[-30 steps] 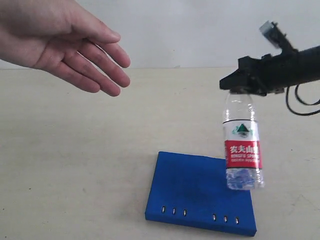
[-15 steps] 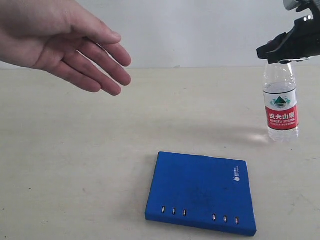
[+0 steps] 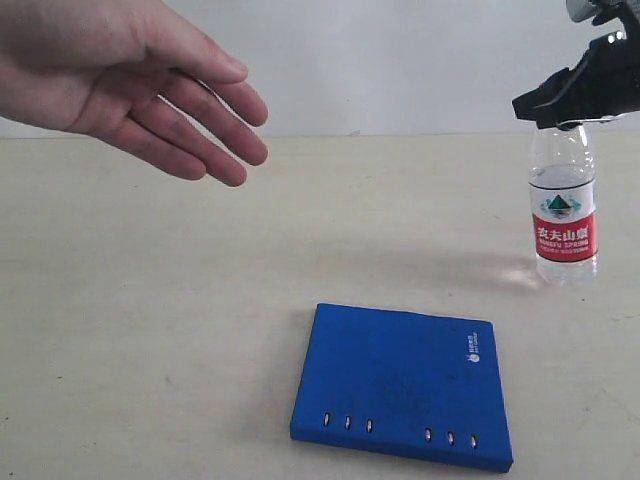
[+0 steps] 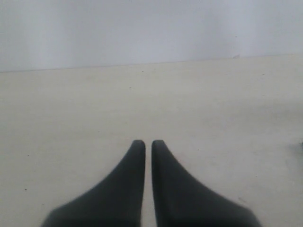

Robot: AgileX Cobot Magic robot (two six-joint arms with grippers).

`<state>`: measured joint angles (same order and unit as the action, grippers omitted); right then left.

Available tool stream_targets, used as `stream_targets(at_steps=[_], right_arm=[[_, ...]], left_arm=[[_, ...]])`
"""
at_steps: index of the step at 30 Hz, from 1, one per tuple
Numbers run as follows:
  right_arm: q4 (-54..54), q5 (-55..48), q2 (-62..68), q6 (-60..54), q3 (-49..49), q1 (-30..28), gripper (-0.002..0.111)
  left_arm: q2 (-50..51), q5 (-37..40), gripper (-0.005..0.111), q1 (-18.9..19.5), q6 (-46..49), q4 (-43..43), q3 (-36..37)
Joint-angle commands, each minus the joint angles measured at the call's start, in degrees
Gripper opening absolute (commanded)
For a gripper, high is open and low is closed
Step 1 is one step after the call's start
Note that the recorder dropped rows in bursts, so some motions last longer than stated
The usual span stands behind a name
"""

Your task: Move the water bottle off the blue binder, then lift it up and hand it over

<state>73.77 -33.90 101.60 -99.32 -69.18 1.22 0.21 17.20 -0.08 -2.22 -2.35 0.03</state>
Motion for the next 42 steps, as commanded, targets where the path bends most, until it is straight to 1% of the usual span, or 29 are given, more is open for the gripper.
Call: stream_targets(at_steps=[1,7,13,15,18,21,23,24,25,30,35,38,40,42], right_arm=[[0.1,0.6,-0.4,0.3,0.0,-0.1,0.058],[0.8,1.3,-3.3,0.5,-0.1,-0.1,0.058],[0.8,8.1,-11.9,-0.8,-0.1,-0.1,0.058],[0.8,7.4,-15.4,-0.5,-0.1,-0.1,0.058],[1.5,0.2,-21.3,4.4,-0.1,-0.1,0.058],[1.6,-16.0,-25.1,14.7,-0.1,0.0,0.058],[0.3,-26.9,-26.0,18.5,-0.1,1.7,0.058],[-1.4,-30.1,-26.1,20.0,-0.1,3.3,0.058],[-3.2,-31.2,-26.1,21.4,-0.1,5.0,0.058],[-17.6,-23.8,-25.4,25.5,2.5,17.7,0.058],[-24.5,-10.1,-22.5,25.5,10.0,28.5,0.058],[-25.3,0.0,-19.7,25.5,15.9,31.5,0.058],[-24.6,4.7,-18.0,25.5,18.8,32.1,0.058],[-22.1,7.0,-16.4,25.9,20.8,32.1,0.058]], left_arm=[[-0.2,-0.6,0.005,-0.4,0.3,0.5,0.0],[-0.2,-0.6,0.005,-0.4,0.3,0.5,0.0],[-0.2,-0.6,0.005,-0.4,0.3,0.5,0.0],[-0.2,-0.6,0.005,-0.4,0.3,0.5,0.0],[-0.2,-0.6,0.005,-0.4,0.3,0.5,0.0],[-0.2,-0.6,0.005,-0.4,0.3,0.5,0.0],[-0.2,-0.6,0.005,-0.4,0.3,0.5,0.0],[-0.2,-0.6,0.005,-0.4,0.3,0.5,0.0],[-0.2,-0.6,0.005,-0.4,0.3,0.5,0.0],[-0.2,-0.6,0.005,-0.4,0.3,0.4,0.0],[-0.2,-0.6,0.005,-0.4,0.5,0.2,0.0],[-0.2,-0.6,0.005,-0.4,2.2,-1.7,0.0],[-0.2,-0.6,0.005,-0.4,3.5,-2.2,0.0],[-0.2,-0.9,0.005,-0.4,8.0,-5.3,0.0]])
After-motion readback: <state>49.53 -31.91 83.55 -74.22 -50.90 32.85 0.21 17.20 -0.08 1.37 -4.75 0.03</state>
